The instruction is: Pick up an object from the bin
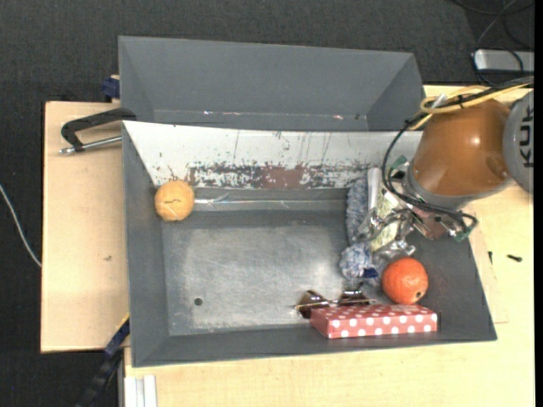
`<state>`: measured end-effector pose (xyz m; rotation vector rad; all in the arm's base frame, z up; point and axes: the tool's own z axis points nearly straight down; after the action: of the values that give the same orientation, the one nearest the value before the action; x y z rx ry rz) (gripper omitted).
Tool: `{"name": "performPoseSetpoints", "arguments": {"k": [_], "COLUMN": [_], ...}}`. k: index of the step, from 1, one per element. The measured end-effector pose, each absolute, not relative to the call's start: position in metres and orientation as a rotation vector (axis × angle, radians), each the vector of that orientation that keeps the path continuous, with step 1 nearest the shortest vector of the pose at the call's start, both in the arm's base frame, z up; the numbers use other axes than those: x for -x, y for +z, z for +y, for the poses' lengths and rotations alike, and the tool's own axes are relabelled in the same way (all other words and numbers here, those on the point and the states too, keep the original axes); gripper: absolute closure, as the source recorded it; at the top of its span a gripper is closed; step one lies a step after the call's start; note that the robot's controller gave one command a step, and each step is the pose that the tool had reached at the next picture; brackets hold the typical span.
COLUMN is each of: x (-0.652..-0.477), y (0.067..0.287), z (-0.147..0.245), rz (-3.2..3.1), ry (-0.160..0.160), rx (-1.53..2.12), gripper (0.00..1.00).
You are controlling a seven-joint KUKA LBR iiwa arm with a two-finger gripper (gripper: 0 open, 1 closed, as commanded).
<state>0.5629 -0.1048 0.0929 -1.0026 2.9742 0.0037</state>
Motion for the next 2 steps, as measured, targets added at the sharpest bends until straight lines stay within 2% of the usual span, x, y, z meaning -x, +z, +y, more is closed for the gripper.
{"name": "performPoseSetpoints", "arguments": {"k": [1, 2], "x": [-0.555, -0.553], "y": [0.130, 0.195], "z": [-0.101, -0.094], "rz": [2.996, 2.983], "ry": [0.009, -0.005], "rx": [0.954, 0.951], "gripper": [1.00, 1.00]}}
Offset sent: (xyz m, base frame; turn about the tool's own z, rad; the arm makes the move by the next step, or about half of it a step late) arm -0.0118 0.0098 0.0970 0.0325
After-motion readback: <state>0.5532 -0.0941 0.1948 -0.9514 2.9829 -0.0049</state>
